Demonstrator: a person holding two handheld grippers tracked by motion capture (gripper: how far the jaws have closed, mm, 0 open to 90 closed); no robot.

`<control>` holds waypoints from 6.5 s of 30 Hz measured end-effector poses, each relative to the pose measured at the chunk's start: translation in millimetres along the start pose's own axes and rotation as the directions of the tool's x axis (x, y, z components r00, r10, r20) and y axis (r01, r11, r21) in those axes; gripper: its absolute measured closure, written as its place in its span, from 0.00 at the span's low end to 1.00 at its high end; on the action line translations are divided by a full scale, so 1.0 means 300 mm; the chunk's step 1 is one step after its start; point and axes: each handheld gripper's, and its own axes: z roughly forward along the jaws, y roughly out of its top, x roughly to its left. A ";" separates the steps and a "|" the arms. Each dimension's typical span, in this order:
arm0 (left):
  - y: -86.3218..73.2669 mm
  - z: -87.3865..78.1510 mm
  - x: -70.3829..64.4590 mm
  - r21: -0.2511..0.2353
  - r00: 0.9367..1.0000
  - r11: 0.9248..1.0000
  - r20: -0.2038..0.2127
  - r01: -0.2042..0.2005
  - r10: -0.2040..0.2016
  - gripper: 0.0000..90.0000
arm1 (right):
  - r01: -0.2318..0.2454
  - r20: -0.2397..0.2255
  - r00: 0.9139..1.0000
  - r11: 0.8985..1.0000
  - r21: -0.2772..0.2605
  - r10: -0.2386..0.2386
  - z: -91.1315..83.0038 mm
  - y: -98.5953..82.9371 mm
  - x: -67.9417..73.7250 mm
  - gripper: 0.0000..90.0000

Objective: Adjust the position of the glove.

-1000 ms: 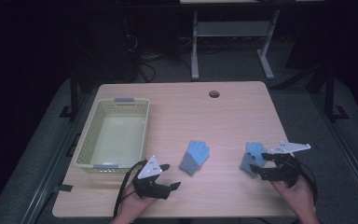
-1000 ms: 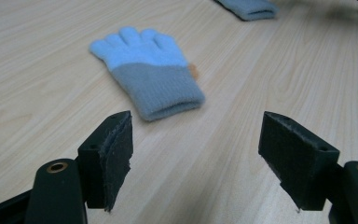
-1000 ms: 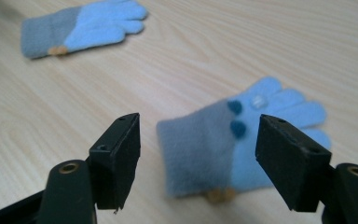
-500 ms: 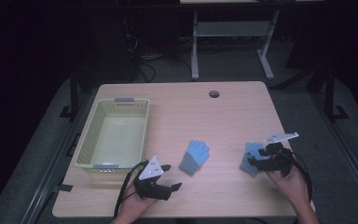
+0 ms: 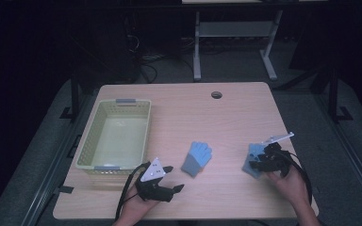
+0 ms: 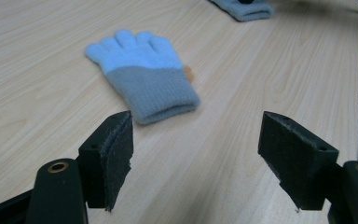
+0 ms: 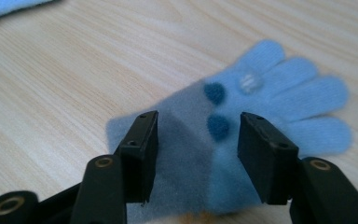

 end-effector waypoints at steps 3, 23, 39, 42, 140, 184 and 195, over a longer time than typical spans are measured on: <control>-0.001 0.002 0.000 0.001 1.000 1.000 0.002 0.007 -0.007 0.29 | -0.018 -0.018 1.000 1.000 -0.008 0.018 0.005 -0.006 -0.007 0.54; 0.001 0.003 -0.012 0.012 1.000 1.000 0.000 -0.012 0.012 0.30 | -0.027 0.015 1.000 0.999 -0.047 0.027 0.005 -0.033 -0.004 0.91; 0.003 -0.002 -0.013 -0.005 1.000 1.000 -0.004 -0.007 0.007 0.30 | -0.033 0.024 0.999 0.997 -0.077 0.035 -0.060 -0.004 0.025 0.93; 0.002 -0.010 -0.009 -0.017 1.000 1.000 -0.011 0.002 -0.002 0.30 | -0.024 0.019 0.999 0.995 -0.096 0.026 -0.088 0.022 0.051 0.93; 0.004 -0.034 -0.008 -0.056 0.999 0.998 -0.037 -0.003 0.001 0.30 | 0.107 -0.286 0.952 0.994 -0.012 -0.106 0.298 0.380 0.573 0.82; 0.079 0.178 0.090 0.030 0.897 0.898 0.038 0.439 -0.440 0.41 | -0.110 -0.228 0.969 0.993 -0.034 0.100 0.157 0.208 0.305 0.59; 0.099 0.239 0.122 0.074 0.797 0.802 0.093 0.593 -0.597 0.49 | -0.220 -0.320 0.925 0.975 -0.013 0.205 0.189 0.176 0.274 0.58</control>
